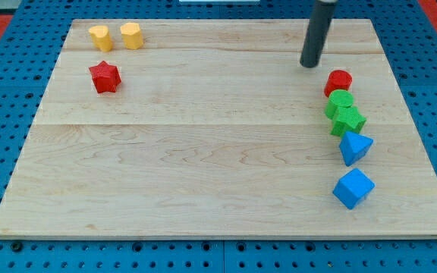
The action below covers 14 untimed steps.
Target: Move the red star towards the top centre of the board
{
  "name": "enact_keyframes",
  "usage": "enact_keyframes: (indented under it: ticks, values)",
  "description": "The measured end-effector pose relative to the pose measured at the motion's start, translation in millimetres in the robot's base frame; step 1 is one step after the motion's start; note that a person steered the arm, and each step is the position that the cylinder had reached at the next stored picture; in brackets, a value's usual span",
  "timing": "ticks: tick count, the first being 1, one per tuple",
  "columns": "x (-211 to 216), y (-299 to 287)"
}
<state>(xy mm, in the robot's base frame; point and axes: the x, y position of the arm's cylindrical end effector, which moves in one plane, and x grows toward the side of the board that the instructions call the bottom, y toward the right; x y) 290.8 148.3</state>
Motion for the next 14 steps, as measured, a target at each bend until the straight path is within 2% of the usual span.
enact_keyframes:
  ticks: [1,2,3,4,5,6,7,8,10,11,13,14]
  values:
    - [-10.7,-46.8]
    - [27.8,-132.0]
    - [108.0,-192.3]
    - [137.1,-288.2]
    - [107.2,-362.8]
    - [54.6,-362.3]
    - [33.7,-359.5]
    - [30.3,-344.8]
    - [58.5,-292.5]
    - [53.2,-223.1]
    - [-13.4,-203.2]
    - [-31.2,-203.2]
